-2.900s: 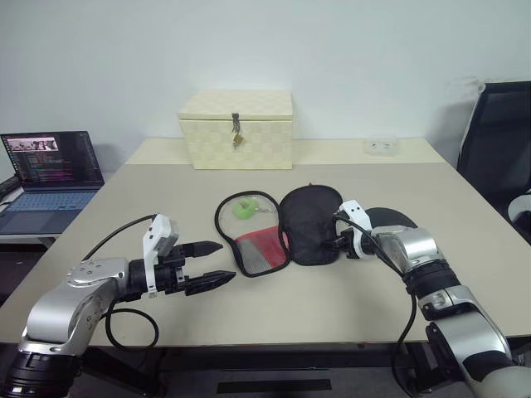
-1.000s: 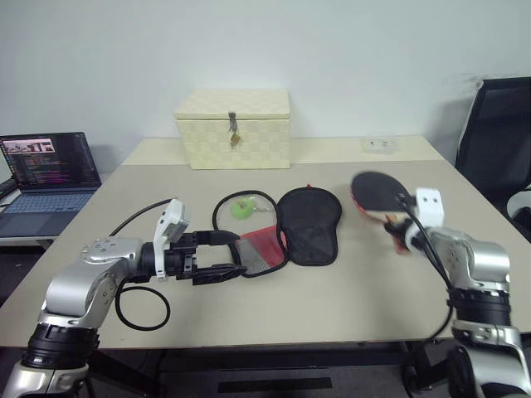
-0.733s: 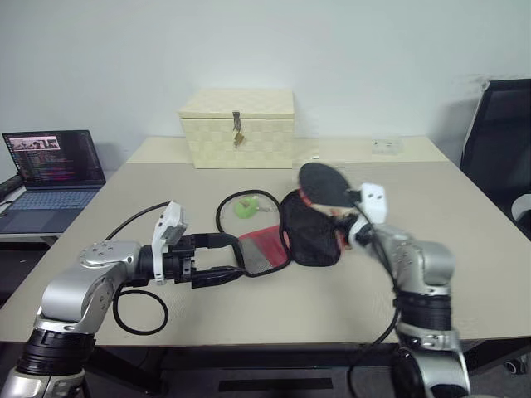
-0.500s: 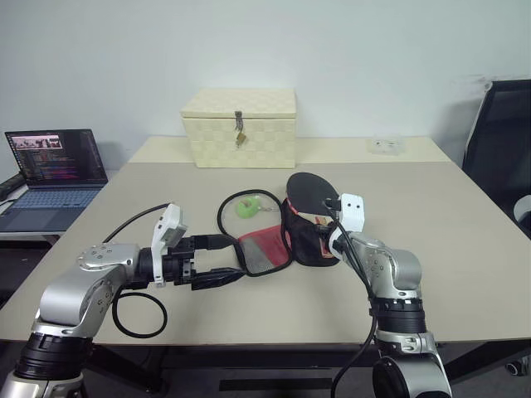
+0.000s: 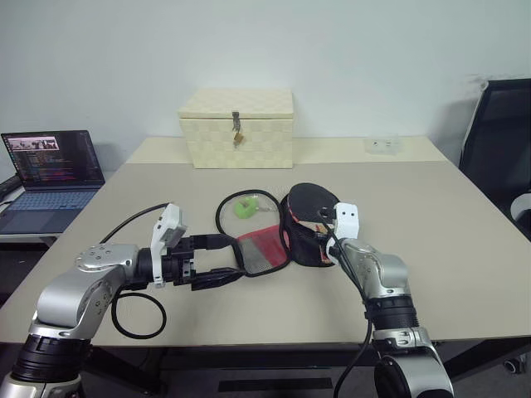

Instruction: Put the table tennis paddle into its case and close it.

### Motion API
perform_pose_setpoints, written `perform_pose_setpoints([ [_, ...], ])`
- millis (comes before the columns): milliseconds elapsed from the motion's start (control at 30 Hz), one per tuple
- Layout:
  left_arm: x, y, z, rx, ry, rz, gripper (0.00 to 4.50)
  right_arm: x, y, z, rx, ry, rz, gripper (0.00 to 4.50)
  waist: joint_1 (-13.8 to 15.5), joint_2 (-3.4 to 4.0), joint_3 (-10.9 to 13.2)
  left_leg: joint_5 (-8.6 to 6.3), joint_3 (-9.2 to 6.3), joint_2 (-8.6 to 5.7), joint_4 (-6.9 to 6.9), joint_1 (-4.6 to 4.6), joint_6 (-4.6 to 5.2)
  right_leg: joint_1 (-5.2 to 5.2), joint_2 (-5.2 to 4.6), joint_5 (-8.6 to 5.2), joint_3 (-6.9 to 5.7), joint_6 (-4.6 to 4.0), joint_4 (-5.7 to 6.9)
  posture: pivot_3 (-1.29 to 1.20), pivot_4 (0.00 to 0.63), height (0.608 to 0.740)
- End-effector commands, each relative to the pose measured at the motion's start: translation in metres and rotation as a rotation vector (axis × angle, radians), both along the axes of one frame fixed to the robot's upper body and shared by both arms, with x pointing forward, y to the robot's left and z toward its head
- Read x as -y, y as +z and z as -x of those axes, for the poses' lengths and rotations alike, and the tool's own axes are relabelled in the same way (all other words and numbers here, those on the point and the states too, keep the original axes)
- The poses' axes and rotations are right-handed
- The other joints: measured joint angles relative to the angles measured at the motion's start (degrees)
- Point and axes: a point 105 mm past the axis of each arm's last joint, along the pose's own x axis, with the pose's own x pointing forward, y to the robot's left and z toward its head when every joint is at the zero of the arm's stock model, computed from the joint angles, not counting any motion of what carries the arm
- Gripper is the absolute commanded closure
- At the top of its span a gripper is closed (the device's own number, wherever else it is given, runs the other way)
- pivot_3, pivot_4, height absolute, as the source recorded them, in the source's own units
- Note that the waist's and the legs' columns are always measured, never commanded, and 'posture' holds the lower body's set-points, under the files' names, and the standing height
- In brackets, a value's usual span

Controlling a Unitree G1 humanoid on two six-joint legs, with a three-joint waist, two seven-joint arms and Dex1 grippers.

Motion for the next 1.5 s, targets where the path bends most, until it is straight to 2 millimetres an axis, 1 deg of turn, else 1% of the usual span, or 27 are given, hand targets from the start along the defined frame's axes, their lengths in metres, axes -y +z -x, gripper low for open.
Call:
perform_pose_setpoints([
  [33,0.000,0.012,0.003,0.054,-0.003,0.005,0.00,-0.011,0.023,-0.002,0.087,0.044,-0.005,3.43,0.0,0.00,0.0,0.00,0.00,0.00,0.00,0.00,0.00,0.00,0.00,0.00,0.00,0.00,0.00,0.00,0.150,0.740],
  [133,0.000,0.012,0.003,0.053,-0.002,0.007,0.00,-0.011,0.023,-0.002,0.084,0.035,-0.005,3.43,0.0,0.00,0.0,0.00,0.00,0.00,0.00,0.00,0.00,0.00,0.00,0.00,0.00,0.00,0.00,0.00,0.150,0.740],
  [200,0.000,0.012,0.003,0.053,-0.001,0.007,0.00,-0.011,0.024,-0.002,0.090,0.034,-0.004,2.71,0.0,0.00,0.0,0.00,-0.01,0.00,0.00,0.00,0.00,0.00,0.00,0.00,-0.01,0.00,0.00,0.00,0.150,0.740],
  [233,0.000,0.012,0.003,0.053,-0.001,0.008,0.00,-0.011,0.024,-0.001,0.091,0.032,-0.005,2.50,0.0,0.00,0.0,0.00,0.00,0.00,0.00,0.00,0.00,0.00,0.00,0.00,0.00,0.00,0.00,0.00,0.150,0.740],
  [300,0.000,0.012,0.002,0.053,0.002,0.009,0.00,-0.012,0.029,-0.001,0.101,0.030,0.004,1.82,0.0,0.00,0.0,0.00,-0.01,0.00,0.00,0.00,0.00,0.00,0.00,0.00,0.00,0.00,0.00,0.00,0.150,0.740],
  [333,0.000,0.012,0.002,0.053,0.004,0.009,0.00,-0.012,0.033,0.000,0.120,0.032,0.008,1.58,0.0,0.00,0.0,0.00,-0.01,0.00,0.00,0.00,0.00,0.00,0.00,0.00,-0.01,0.00,0.00,0.00,0.150,0.740],
  [400,0.000,0.011,0.002,0.049,0.011,0.010,0.00,-0.010,0.043,0.002,0.158,0.031,0.024,1.58,0.0,0.00,0.0,0.00,-0.01,0.00,0.00,0.00,0.00,0.00,0.00,0.00,0.00,0.00,0.00,0.00,0.150,0.740],
  [467,-0.002,0.009,0.000,0.044,0.032,0.005,0.00,-0.010,0.057,0.009,0.210,0.063,0.030,1.58,0.0,0.00,0.0,0.00,-0.02,0.01,0.00,0.00,0.00,0.00,-0.01,0.00,0.00,0.00,0.00,0.00,0.150,0.740],
  [533,-0.006,0.005,-0.003,0.034,0.073,0.002,0.00,-0.015,0.077,0.022,0.291,0.169,0.032,1.58,0.0,0.00,0.0,0.00,-0.02,0.00,0.00,-0.01,0.00,0.00,-0.01,0.00,-0.01,0.00,-0.01,0.00,0.150,0.740],
  [633,-0.015,-0.002,-0.009,0.032,0.136,-0.020,0.00,-0.018,0.093,0.043,0.351,0.333,0.050,1.58,0.1,0.00,0.0,0.00,-0.05,0.00,0.00,-0.01,0.00,0.01,-0.02,0.00,-0.02,0.01,-0.03,0.00,0.150,0.740],
  [700,-0.024,-0.009,-0.017,0.034,0.203,-0.045,0.00,-0.014,0.103,0.058,0.381,0.445,0.066,1.58,0.1,0.00,0.0,0.00,-0.08,0.00,0.02,0.01,0.00,0.04,-0.03,0.00,-0.04,0.01,-0.03,0.00,0.150,0.740],
  [733,-0.033,-0.016,-0.024,0.035,0.255,-0.076,0.00,-0.009,0.108,0.067,0.394,0.517,0.085,1.58,0.2,-0.01,0.0,0.00,-0.08,0.01,0.02,0.01,0.01,0.05,-0.03,0.00,-0.05,0.00,-0.02,0.00,0.150,0.740],
  [800,-0.049,-0.026,-0.039,0.044,0.359,-0.123,0.39,0.000,0.114,0.081,0.392,0.625,0.116,1.53,0.3,0.00,0.0,0.00,-0.11,-0.01,0.04,0.03,0.01,0.08,-0.04,0.00,-0.08,0.01,-0.03,0.00,0.150,0.740],
  [833,-0.057,-0.030,-0.047,0.048,0.412,-0.142,0.62,0.006,0.116,0.085,0.388,0.654,0.133,1.53,0.4,-0.01,0.0,-0.01,-0.11,-0.01,0.05,0.04,0.01,0.10,-0.04,-0.01,-0.09,0.01,-0.04,0.00,0.150,0.740],
  [867,-0.061,-0.032,-0.053,0.050,0.444,-0.151,0.91,0.010,0.117,0.087,0.383,0.668,0.143,1.53,0.5,-0.01,0.0,-0.01,-0.12,-0.01,0.04,0.05,0.01,0.12,-0.04,-0.01,-0.10,0.01,-0.05,0.00,0.150,0.740],
  [900,-0.065,-0.034,-0.059,0.051,0.479,-0.155,1.30,0.014,0.118,0.088,0.382,0.683,0.156,1.53,0.6,-0.03,0.0,-0.01,-0.13,-0.01,0.05,0.08,0.02,0.15,-0.04,-0.01,-0.12,0.01,-0.06,0.00,0.150,0.740],
  [933,-0.067,-0.036,-0.065,0.050,0.503,-0.163,1.61,0.016,0.118,0.089,0.381,0.692,0.167,1.53,0.6,-0.03,0.0,-0.01,-0.13,0.00,0.06,0.07,0.01,0.16,-0.03,-0.01,-0.14,0.01,-0.06,0.00,0.150,0.740],
  [1133,-0.066,-0.055,-0.087,0.034,0.538,-0.234,3.93,0.025,0.116,0.089,0.370,0.693,0.203,1.53,0.7,-0.05,0.0,-0.01,-0.11,-0.04,0.07,0.05,0.02,0.17,-0.04,0.00,-0.12,0.02,-0.08,0.00,0.150,0.740],
  [1167,-0.065,-0.057,-0.090,0.031,0.542,-0.239,4.26,0.026,0.116,0.089,0.370,0.690,0.204,1.53,0.8,-0.05,0.0,-0.01,-0.12,-0.05,0.07,0.04,0.02,0.17,-0.04,0.00,-0.13,0.02,-0.07,0.00,0.150,0.740],
  [1200,-0.064,-0.060,-0.094,0.028,0.548,-0.245,4.43,0.026,0.116,0.088,0.370,0.688,0.204,1.53,0.8,-0.05,0.0,-0.01,-0.13,-0.05,0.07,0.03,0.02,0.16,-0.05,0.00,-0.13,0.02,-0.07,0.00,0.150,0.740],
  [1267,-0.063,-0.065,-0.100,0.021,0.564,-0.256,4.43,0.026,0.116,0.088,0.371,0.685,0.203,1.53,0.8,-0.06,0.0,-0.01,-0.12,-0.06,0.08,0.02,0.02,0.16,-0.05,0.00,-0.12,0.02,-0.06,0.00,0.150,0.740],
  [1367,-0.054,-0.080,-0.113,0.006,0.593,-0.290,4.43,0.027,0.116,0.086,0.375,0.672,0.207,1.53,1.1,-0.06,0.0,-0.01,-0.15,-0.06,0.09,0.02,0.02,0.16,-0.05,0.00,-0.15,0.02,-0.04,0.00,0.150,0.740],
  [1500,-0.038,-0.085,-0.126,0.021,0.588,-0.277,4.43,0.029,0.116,0.085,0.383,0.654,0.225,1.53,1.6,-0.08,0.0,-0.01,-0.13,-0.12,0.15,0.03,0.02,0.23,-0.04,0.00,-0.22,0.03,-0.03,0.00,0.150,0.740],
])
